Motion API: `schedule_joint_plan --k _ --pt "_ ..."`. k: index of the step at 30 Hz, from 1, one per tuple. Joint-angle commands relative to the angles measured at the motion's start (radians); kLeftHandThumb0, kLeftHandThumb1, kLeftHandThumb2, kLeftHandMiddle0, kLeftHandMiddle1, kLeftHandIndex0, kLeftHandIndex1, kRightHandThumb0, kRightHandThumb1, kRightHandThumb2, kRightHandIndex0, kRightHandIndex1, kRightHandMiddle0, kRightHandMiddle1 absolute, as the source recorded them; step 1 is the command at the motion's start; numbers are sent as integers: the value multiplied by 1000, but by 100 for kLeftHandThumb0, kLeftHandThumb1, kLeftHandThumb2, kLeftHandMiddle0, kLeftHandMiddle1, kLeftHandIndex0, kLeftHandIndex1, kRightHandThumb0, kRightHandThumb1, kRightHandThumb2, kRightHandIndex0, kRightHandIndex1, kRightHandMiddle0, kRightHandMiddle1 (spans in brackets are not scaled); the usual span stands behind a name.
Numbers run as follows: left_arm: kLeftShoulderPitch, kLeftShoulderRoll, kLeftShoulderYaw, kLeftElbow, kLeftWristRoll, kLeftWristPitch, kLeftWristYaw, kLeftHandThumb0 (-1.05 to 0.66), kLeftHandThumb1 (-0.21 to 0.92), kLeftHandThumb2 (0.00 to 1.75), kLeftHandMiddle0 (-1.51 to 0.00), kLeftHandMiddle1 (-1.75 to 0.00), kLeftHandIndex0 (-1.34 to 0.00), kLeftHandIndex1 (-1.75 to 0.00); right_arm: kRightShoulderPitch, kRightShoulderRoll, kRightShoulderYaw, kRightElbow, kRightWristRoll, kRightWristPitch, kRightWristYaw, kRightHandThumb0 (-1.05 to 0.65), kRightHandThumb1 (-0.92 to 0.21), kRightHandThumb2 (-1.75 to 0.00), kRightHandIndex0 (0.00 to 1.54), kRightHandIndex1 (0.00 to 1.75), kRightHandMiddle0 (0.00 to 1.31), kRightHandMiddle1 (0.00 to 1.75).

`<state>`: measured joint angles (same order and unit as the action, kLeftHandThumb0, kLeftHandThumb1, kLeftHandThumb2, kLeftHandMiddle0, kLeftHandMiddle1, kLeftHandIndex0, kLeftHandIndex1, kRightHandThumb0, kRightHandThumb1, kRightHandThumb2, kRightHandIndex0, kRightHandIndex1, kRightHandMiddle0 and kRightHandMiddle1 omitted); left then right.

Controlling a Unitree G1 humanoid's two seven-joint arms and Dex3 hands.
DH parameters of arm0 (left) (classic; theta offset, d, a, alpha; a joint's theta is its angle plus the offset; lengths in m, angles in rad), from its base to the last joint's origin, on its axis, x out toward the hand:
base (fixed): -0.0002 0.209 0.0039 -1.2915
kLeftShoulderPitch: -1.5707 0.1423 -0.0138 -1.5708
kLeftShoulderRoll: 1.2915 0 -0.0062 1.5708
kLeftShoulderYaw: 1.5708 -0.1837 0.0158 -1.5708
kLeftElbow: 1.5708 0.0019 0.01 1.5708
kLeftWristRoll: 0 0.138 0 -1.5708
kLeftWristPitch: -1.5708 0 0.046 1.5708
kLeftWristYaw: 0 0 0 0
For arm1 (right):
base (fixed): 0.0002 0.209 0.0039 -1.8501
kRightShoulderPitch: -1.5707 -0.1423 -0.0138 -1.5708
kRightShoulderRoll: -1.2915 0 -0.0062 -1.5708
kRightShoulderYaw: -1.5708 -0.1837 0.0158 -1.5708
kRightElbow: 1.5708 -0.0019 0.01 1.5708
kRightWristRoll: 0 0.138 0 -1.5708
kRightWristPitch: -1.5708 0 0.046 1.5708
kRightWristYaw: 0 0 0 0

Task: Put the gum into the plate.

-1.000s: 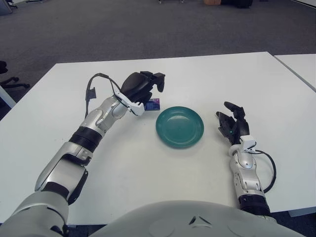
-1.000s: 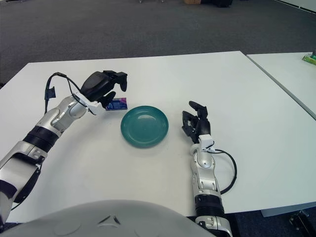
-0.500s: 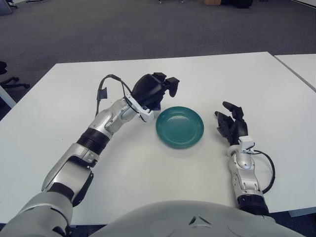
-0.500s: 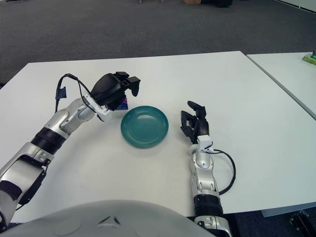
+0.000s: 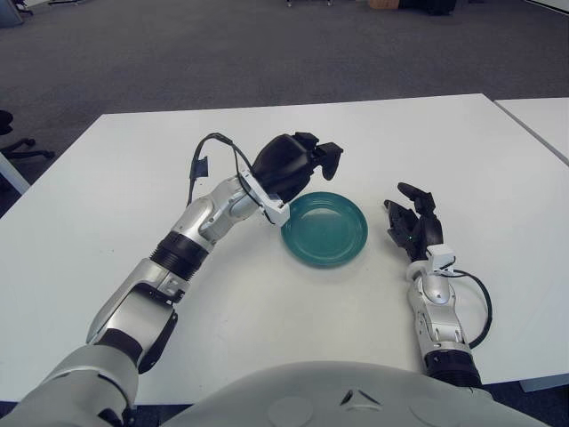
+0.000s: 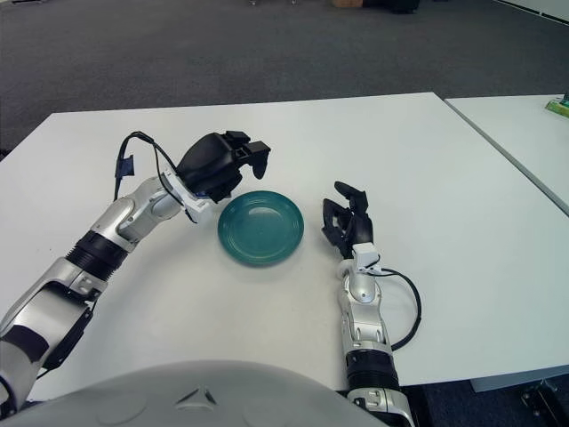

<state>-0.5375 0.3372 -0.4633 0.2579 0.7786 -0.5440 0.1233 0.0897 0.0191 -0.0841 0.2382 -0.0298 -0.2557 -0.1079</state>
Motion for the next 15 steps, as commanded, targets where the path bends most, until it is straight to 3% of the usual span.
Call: schedule_joint_plan --k 1,8,11,13,15 --pt "-31 7 0 19 5 3 -23 0 1 165 -84 -170 -62 -175 43 21 9 70 7 68 -1 -53 -88 -56 42 45 4 94" --pt "-34 -3 9 27 -2 23 -46 0 0 166 -87 -166 -63 -175 43 22 5 74 13 61 -1 -52 -88 -57 44 44 4 94" --pt "-41 -5 23 65 -18 49 -54 0 4 162 -82 -170 -60 -175 43 23 2 77 17 58 -1 -51 -87 -58 46 45 5 94" --pt "-59 5 28 103 -4 59 -39 -1 16 147 -74 -172 -53 -168 43 23 0 79 19 54 -1 -51 -87 -58 46 46 5 94" --pt "-78 15 28 132 25 74 -15 -1 40 120 -54 -174 -38 -169 43 23 -2 80 21 51 0 -50 -86 -60 47 47 6 94"
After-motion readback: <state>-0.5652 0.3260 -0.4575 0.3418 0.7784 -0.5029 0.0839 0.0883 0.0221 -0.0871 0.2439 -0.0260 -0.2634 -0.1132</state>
